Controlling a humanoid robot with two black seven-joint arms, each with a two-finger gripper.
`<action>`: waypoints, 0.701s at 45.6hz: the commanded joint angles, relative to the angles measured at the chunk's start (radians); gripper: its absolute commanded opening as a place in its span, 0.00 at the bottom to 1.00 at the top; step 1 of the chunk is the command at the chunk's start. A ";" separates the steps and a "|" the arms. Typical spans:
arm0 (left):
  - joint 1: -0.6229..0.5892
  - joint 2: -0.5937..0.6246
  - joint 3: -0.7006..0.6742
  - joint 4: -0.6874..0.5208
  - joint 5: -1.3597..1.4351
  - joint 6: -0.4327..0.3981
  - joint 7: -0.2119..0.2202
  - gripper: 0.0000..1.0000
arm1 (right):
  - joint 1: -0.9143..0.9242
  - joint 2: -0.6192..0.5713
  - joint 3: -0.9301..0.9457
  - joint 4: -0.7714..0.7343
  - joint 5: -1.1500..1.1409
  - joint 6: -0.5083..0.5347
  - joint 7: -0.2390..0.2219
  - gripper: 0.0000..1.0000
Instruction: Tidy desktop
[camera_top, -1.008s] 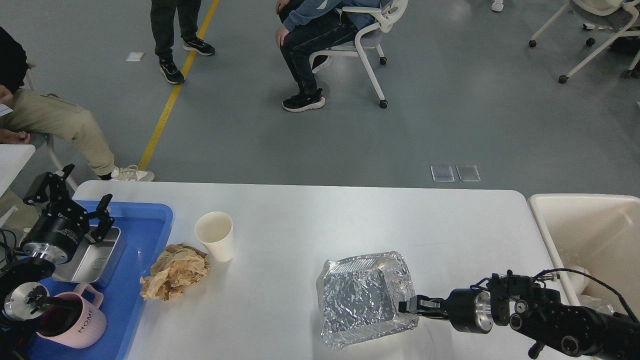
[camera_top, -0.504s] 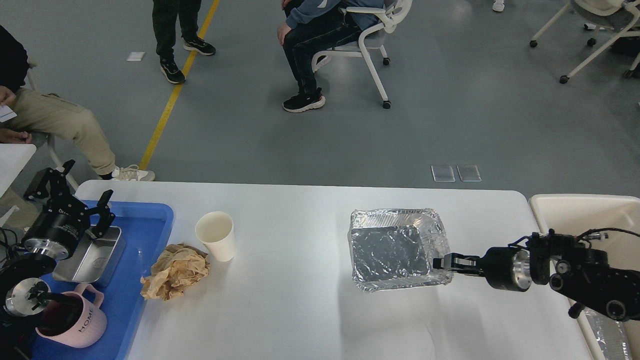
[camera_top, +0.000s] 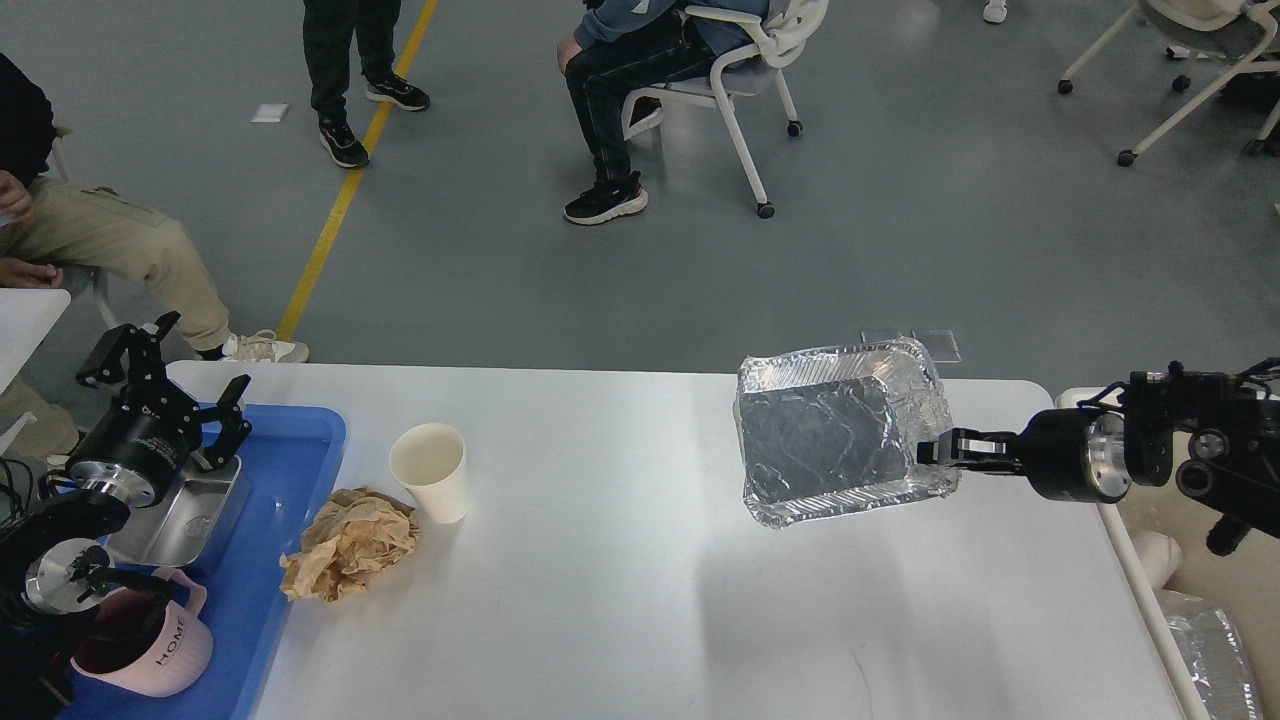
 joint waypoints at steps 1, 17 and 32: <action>0.011 0.020 0.001 -0.046 0.000 0.010 0.046 0.97 | 0.005 -0.002 0.000 0.039 0.012 -0.006 -0.020 0.00; 0.053 0.253 0.075 -0.336 0.005 0.088 0.190 0.97 | 0.003 0.007 0.008 0.043 0.012 -0.014 -0.025 0.00; 0.091 0.480 0.305 -0.671 0.040 0.277 0.237 0.97 | 0.002 0.012 0.020 0.046 0.012 -0.014 -0.023 0.00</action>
